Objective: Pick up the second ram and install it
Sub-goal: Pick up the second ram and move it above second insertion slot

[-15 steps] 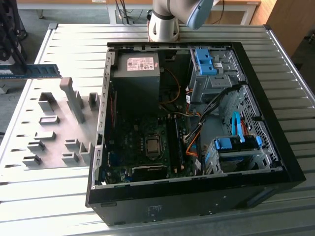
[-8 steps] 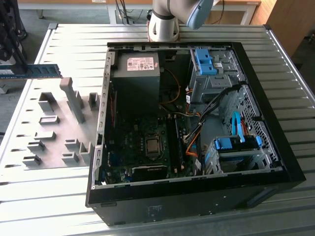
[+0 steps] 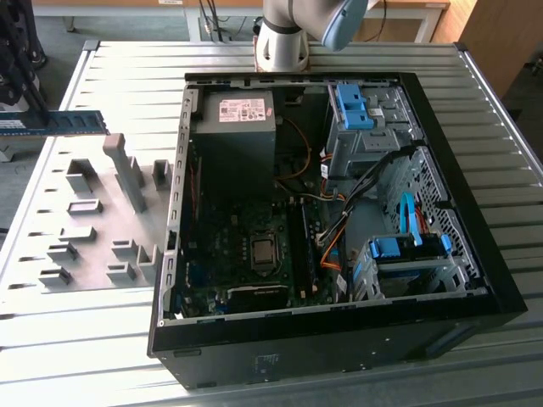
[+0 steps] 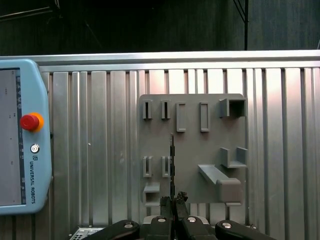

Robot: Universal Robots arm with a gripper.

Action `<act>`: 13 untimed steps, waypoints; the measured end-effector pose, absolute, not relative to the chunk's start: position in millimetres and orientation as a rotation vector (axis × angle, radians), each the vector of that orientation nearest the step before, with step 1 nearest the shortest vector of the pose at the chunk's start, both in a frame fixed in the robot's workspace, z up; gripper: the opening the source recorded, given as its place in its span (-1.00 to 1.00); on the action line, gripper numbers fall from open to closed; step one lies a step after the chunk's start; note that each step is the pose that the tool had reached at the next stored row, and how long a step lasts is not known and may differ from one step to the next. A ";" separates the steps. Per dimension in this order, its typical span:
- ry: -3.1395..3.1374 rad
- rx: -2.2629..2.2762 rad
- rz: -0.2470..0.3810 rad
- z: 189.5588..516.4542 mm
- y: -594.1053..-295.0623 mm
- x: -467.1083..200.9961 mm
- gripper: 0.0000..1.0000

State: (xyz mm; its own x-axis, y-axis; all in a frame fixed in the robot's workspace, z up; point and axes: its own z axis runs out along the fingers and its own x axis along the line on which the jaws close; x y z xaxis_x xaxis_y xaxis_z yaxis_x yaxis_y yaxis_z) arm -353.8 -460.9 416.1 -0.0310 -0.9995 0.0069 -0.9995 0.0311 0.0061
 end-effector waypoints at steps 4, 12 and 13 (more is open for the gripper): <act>-2.249 2.180 0.001 416.1 -460.9 -353.2 -0.72; -2.249 2.180 0.001 416.1 -460.9 -350.2 -0.72; -2.249 2.180 0.001 416.1 -460.9 -349.7 -0.72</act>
